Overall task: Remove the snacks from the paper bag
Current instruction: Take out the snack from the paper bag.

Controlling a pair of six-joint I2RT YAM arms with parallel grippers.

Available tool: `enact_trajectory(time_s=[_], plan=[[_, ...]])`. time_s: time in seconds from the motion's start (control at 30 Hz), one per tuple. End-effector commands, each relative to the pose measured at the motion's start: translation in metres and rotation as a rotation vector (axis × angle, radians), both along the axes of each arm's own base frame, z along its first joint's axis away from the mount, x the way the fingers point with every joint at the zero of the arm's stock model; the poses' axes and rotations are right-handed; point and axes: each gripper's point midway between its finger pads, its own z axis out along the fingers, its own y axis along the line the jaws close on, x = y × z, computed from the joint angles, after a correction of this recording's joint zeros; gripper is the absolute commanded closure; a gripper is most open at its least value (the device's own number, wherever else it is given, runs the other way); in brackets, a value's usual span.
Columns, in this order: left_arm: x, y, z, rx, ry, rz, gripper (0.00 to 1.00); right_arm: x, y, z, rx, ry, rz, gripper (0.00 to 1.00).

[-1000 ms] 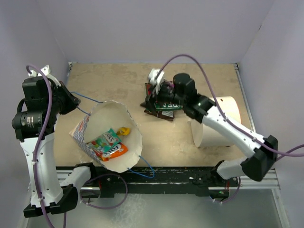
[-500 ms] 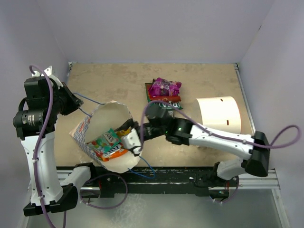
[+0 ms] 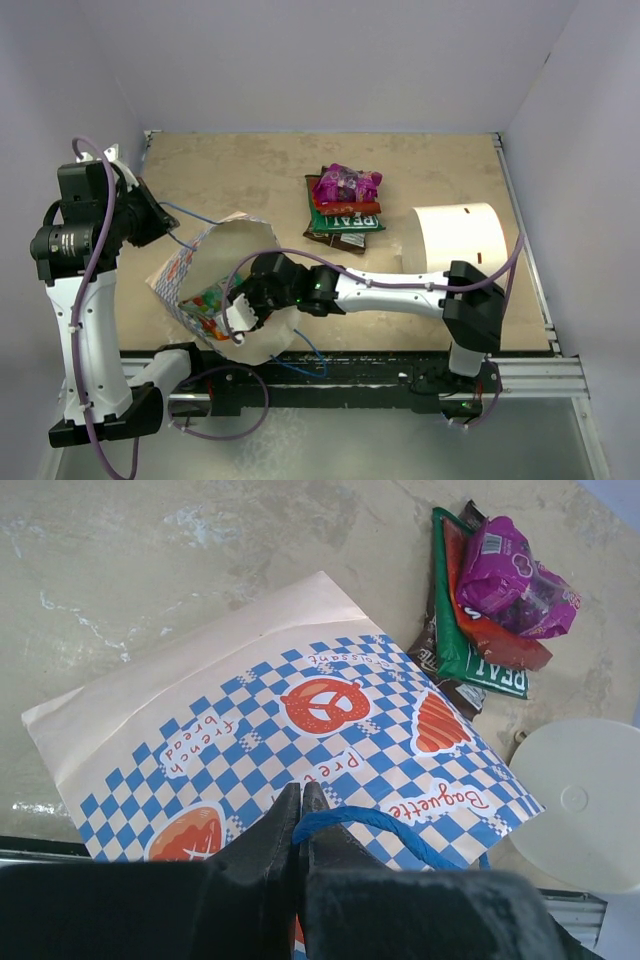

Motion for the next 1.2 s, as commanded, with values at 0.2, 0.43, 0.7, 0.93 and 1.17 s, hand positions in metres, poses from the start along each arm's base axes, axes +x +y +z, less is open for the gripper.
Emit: enact_trajectory(time_s=[0.2,0.43,0.7,0.93,1.17], plan=[[0.0,-0.002,0.005,0.021,-0.015,-0.046,1.0,0.017,0.004,-0.004,-0.07,-0.155,0.043,0.53],[-0.001,-0.004,0.002,0.011,-0.007,-0.049,1.0,0.024,0.005,-0.023,-0.121,-0.167,0.027,0.48],[0.0,-0.003,0.002,0.014,-0.003,-0.052,1.0,0.03,0.02,-0.037,-0.115,-0.18,0.027,0.47],[0.001,-0.005,0.001,0.006,0.005,-0.061,1.0,0.045,0.038,-0.039,-0.058,-0.217,-0.034,0.45],[0.004,-0.008,-0.001,-0.011,0.012,-0.071,1.0,0.062,0.062,-0.031,0.058,-0.29,-0.081,0.48]])
